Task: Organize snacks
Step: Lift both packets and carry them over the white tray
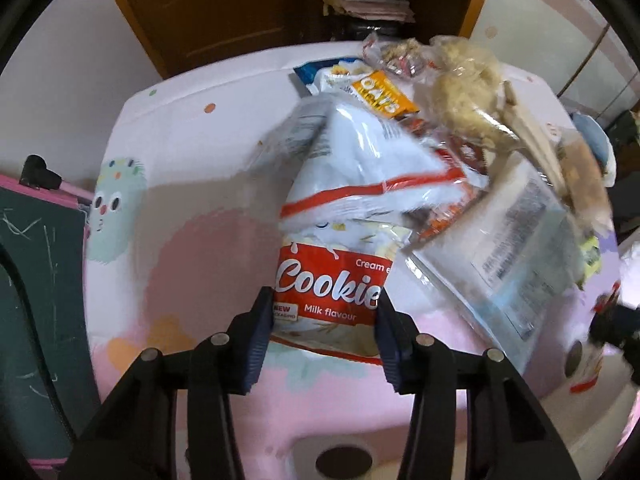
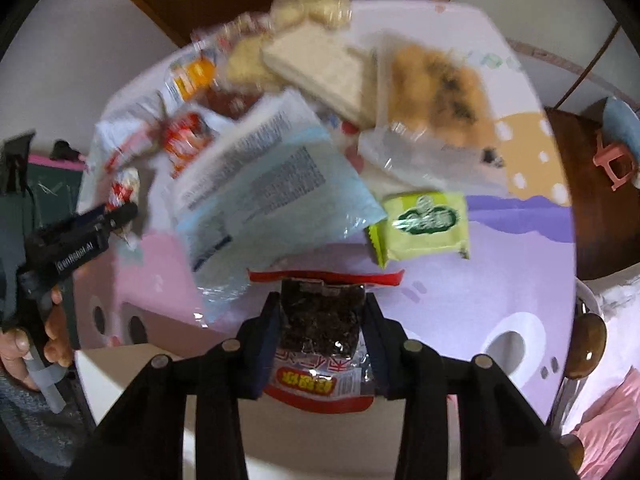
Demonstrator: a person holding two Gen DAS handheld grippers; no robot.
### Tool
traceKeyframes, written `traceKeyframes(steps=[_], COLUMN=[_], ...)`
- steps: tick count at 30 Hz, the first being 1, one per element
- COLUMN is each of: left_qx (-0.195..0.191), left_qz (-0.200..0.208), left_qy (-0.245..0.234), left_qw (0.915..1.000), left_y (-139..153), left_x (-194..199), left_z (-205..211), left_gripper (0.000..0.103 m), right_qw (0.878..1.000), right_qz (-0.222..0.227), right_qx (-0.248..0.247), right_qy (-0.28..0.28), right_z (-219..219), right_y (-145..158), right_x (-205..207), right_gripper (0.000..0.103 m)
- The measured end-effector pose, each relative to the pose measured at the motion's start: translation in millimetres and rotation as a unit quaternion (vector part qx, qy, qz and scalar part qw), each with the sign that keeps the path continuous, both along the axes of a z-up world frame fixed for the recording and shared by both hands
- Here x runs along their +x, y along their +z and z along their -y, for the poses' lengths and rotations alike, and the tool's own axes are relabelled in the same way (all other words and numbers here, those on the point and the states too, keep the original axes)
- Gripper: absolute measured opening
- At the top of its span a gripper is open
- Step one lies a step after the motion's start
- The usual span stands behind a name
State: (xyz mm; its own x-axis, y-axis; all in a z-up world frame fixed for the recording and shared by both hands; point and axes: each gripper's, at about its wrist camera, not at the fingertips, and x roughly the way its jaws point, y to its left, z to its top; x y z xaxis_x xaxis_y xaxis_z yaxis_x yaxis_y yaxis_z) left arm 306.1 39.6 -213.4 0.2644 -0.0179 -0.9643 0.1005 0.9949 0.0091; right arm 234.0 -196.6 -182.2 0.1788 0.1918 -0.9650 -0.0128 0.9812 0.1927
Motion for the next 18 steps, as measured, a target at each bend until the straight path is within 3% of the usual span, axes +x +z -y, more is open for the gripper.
traceKeyframes(steps=[4,8,18], left_qx=[-0.004,-0.011,-0.029], left_qz=[0.019,0.059,0.154], left_qy=[-0.012,-0.027,-0.044], left_qw=[0.9997,0.9978,0.9867], left_y=[29,78,204], left_x=[-27,-62,-138], left_z=[-13,-14,7], left_gripper=[0.046,0.046,0.046], right_qw=[0.998,0.993,0.966], right_qz=[0.059,0.120,0.257], right_qx=[0.008,0.012,-0.034], right_qy=[-0.009,-0.013,-0.023], right_z=[8,18,32], right_y=[45,97,209], right_x=[-18,-45,-114], right_gripper=[0.039,0.039,0.039])
